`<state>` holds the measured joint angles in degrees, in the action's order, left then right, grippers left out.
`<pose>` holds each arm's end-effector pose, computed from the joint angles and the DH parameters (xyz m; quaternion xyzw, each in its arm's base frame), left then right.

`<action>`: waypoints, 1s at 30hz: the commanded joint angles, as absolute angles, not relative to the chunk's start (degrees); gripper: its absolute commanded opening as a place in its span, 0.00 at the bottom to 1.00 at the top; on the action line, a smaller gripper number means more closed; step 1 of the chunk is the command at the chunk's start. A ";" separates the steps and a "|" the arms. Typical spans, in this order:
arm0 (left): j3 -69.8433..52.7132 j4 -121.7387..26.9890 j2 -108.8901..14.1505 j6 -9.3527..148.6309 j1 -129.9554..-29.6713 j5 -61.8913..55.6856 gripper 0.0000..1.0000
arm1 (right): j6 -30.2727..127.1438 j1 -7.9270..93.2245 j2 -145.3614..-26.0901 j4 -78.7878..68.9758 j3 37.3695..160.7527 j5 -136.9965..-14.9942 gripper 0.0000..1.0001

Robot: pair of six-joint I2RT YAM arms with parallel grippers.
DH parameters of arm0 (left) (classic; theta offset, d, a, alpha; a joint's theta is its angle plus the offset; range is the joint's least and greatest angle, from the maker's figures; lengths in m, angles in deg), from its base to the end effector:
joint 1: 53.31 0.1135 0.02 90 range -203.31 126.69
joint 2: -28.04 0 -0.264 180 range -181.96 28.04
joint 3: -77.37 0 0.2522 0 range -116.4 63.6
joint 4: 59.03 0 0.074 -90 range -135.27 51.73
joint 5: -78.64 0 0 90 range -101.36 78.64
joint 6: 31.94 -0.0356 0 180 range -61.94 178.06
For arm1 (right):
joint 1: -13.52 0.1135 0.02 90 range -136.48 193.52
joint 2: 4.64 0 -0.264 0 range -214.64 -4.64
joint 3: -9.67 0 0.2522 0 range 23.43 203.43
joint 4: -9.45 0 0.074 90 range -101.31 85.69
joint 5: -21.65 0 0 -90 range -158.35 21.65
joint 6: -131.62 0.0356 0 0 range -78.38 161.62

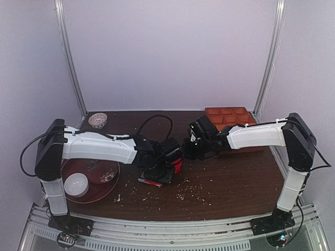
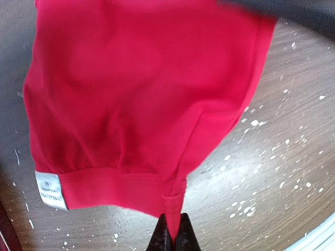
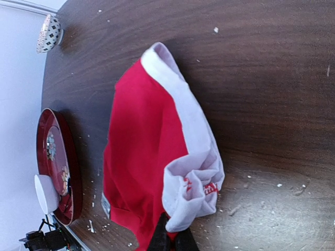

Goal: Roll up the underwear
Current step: Fold the underwear at the center of the board.

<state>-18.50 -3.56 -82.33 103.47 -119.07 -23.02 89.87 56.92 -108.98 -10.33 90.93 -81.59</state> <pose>0.1681 -0.3557 0.1956 0.1557 0.9674 -0.0862 0.1803 0.2829 0.2787 0.1965 -0.0075 0.9116 0.3585 0.2010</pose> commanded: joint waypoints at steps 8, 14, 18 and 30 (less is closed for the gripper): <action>-4.86 -16.29 -71.96 107.10 -112.91 -13.17 0.00 | 86.76 58.49 -118.03 -22.46 108.90 -79.31 0.00; 2.68 -21.72 -67.46 108.74 -109.48 -9.67 0.00 | 86.29 58.86 -123.48 -27.43 117.03 -79.16 0.00; 4.71 -23.07 -65.94 108.89 -107.89 -8.35 0.00 | 86.09 58.97 -126.38 -29.34 121.21 -79.16 0.00; 6.43 -21.60 -62.14 108.02 -103.24 -5.89 0.00 | 85.95 59.13 -130.76 -32.56 127.73 -78.14 0.00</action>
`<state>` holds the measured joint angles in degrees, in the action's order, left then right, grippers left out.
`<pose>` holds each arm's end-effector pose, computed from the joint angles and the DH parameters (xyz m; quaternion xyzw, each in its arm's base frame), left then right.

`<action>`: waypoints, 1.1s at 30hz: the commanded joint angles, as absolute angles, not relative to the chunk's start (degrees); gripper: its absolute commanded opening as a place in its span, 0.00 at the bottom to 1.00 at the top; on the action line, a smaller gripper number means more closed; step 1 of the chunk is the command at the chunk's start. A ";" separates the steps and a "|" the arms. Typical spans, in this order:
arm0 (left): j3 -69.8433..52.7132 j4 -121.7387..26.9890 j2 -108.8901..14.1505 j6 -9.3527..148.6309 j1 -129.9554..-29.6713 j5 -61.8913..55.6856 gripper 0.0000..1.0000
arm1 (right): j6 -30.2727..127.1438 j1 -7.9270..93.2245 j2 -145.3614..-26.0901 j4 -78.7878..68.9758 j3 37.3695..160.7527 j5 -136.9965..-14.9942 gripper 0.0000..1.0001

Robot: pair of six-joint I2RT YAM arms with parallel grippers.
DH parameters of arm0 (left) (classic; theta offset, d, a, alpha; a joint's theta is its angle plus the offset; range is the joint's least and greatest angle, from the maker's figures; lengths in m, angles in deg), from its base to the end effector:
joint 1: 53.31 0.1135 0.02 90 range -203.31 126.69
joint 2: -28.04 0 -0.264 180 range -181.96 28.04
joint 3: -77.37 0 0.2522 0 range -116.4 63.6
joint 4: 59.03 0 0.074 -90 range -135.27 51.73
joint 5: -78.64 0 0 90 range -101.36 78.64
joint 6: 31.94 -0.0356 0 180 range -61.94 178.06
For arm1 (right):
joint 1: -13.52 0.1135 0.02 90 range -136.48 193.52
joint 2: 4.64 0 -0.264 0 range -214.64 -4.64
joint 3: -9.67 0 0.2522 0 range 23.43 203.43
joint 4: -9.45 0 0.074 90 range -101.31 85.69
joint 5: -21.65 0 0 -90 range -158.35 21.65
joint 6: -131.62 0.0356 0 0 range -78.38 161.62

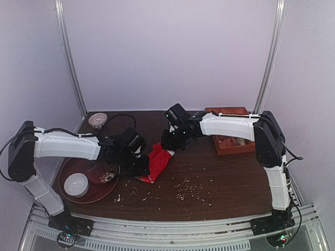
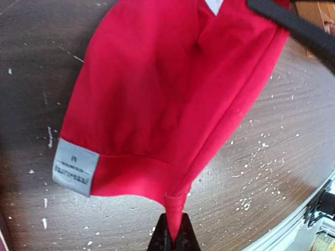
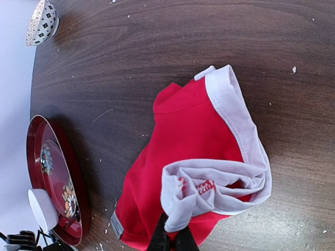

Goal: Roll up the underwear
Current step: Fold the underwear at the center of the board.

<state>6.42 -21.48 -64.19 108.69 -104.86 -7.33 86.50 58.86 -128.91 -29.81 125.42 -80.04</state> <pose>0.1982 -0.2537 0.1921 0.0172 0.9625 -0.2302 0.1423 0.3402 0.3545 0.2137 -0.0404 0.9279 0.3209 0.1856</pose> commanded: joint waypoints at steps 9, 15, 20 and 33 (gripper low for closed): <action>6.39 -19.57 -60.88 106.86 -100.57 -5.21 0.00 | 85.93 59.05 -133.89 -33.89 132.61 -78.42 0.00; 6.79 -18.96 -60.77 107.07 -99.78 -5.61 0.00 | 85.44 59.10 -136.40 -34.53 136.42 -79.56 0.00; 7.75 -19.09 -60.36 107.43 -98.87 -5.91 0.00 | 85.41 58.90 -138.23 -34.22 138.74 -80.59 0.00; 9.15 -18.71 -61.17 107.40 -96.77 -7.03 0.00 | 86.03 58.54 -142.06 -33.08 141.56 -81.62 0.00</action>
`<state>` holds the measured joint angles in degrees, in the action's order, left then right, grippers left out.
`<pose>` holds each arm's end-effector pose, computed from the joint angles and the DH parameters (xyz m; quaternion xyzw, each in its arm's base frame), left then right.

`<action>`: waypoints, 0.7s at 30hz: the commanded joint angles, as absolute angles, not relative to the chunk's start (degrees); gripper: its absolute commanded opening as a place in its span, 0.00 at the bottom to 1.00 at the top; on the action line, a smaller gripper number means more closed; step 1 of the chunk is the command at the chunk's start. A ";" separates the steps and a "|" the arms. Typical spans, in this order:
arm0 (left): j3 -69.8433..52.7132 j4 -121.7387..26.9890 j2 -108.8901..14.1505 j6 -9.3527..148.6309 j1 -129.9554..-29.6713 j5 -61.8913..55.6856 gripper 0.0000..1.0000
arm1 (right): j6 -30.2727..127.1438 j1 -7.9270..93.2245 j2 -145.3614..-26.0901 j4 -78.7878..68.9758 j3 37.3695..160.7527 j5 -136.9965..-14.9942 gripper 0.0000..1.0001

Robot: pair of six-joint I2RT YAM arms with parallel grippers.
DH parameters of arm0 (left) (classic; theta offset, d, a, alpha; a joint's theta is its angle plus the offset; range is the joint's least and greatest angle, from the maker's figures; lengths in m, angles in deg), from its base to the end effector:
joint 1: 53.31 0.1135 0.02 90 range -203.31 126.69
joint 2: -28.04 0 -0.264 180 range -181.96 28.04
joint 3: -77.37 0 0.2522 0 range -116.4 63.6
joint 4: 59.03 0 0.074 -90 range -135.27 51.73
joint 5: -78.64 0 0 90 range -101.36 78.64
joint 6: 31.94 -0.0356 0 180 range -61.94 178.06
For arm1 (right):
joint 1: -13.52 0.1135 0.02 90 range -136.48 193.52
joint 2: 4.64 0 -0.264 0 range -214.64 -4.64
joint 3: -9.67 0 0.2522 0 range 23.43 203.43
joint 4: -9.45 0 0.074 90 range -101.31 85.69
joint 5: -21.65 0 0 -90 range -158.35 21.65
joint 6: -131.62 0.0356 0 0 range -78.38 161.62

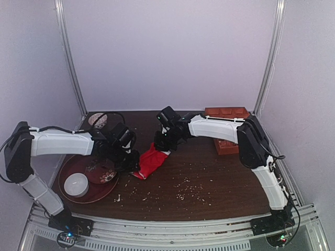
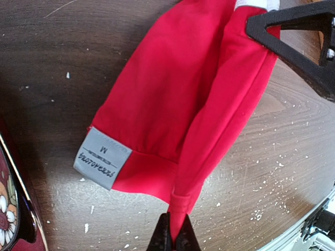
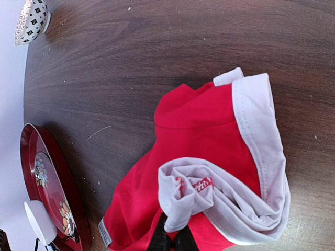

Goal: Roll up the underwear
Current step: Fold the underwear at the center of the board.

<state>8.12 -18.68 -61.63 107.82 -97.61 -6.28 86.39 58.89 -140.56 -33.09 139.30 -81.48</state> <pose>0.2184 -0.2176 0.1940 -0.0349 0.9661 -0.2137 0.1404 0.3679 0.3842 0.1877 -0.0451 0.9298 0.3229 0.1709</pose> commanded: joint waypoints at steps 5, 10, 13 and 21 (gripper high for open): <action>9.35 -18.88 -62.36 106.94 -96.09 -7.14 0.00 | 86.19 58.37 -142.92 -31.31 141.81 -81.80 0.00; 9.37 -19.14 -64.06 106.26 -95.44 -7.15 0.00 | 86.76 58.17 -143.79 -30.26 142.26 -82.02 0.00; 9.50 -19.53 -65.18 105.73 -94.99 -7.10 0.00 | 86.75 58.14 -144.49 -30.23 142.90 -81.78 0.00; 10.15 -21.23 -68.32 105.19 -93.67 -5.95 0.00 | 86.92 58.00 -145.87 -30.32 144.23 -81.80 0.01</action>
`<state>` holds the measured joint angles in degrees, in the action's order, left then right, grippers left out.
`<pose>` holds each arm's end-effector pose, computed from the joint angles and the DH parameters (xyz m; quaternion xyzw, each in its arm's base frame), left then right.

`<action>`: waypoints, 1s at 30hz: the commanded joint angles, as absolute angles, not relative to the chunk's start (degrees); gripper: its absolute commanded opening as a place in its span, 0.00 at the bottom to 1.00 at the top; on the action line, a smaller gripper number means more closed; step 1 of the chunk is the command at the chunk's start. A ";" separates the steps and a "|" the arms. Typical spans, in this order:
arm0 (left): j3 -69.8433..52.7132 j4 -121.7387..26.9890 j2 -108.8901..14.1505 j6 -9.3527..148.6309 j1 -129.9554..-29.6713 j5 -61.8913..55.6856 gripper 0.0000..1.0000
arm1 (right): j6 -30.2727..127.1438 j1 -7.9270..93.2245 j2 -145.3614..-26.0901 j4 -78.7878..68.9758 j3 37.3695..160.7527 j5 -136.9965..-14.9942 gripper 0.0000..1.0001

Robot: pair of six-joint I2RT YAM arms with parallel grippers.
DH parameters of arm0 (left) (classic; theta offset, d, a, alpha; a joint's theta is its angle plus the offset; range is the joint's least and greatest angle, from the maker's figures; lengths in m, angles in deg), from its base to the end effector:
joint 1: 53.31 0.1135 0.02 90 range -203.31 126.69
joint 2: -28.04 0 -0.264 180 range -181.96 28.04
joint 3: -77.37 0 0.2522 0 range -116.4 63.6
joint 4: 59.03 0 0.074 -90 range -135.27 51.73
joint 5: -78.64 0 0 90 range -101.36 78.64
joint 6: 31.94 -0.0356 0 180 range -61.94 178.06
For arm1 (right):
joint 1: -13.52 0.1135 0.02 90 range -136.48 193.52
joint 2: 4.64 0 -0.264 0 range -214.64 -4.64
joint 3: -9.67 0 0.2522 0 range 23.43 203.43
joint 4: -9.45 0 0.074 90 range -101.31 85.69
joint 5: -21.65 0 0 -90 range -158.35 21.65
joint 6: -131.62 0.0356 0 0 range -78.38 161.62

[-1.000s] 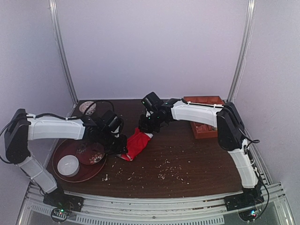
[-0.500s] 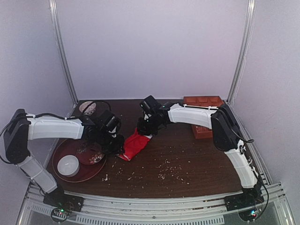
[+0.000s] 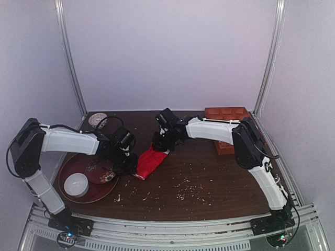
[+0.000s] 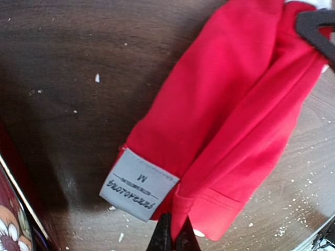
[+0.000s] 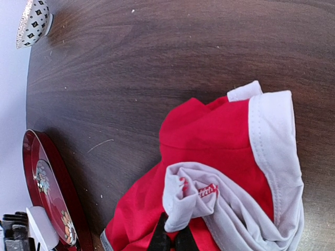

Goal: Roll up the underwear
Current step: Fold the underwear at the center of the board.

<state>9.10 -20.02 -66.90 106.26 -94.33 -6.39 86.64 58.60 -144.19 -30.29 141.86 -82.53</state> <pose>0.2343 -0.2079 0.1636 -0.0520 0.9753 -0.1780 0.1200 0.3786 0.3920 0.1730 -0.0456 0.9236 0.3380 0.1751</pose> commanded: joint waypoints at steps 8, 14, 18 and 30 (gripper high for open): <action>9.43 -20.40 -68.95 104.84 -93.60 -6.36 0.00 | 86.54 57.80 -145.86 -29.70 144.41 -82.68 0.09; 7.19 -15.96 -65.53 103.91 -93.65 -8.53 0.06 | 86.74 57.64 -143.77 -27.37 142.53 -83.76 0.24; 5.62 -13.46 -63.03 103.16 -93.61 -9.73 0.14 | 86.72 57.60 -142.05 -25.56 141.12 -84.59 0.29; -0.98 -6.48 -58.80 101.57 -93.63 -12.24 0.33 | 84.94 57.37 -135.40 -23.47 136.84 -85.32 0.42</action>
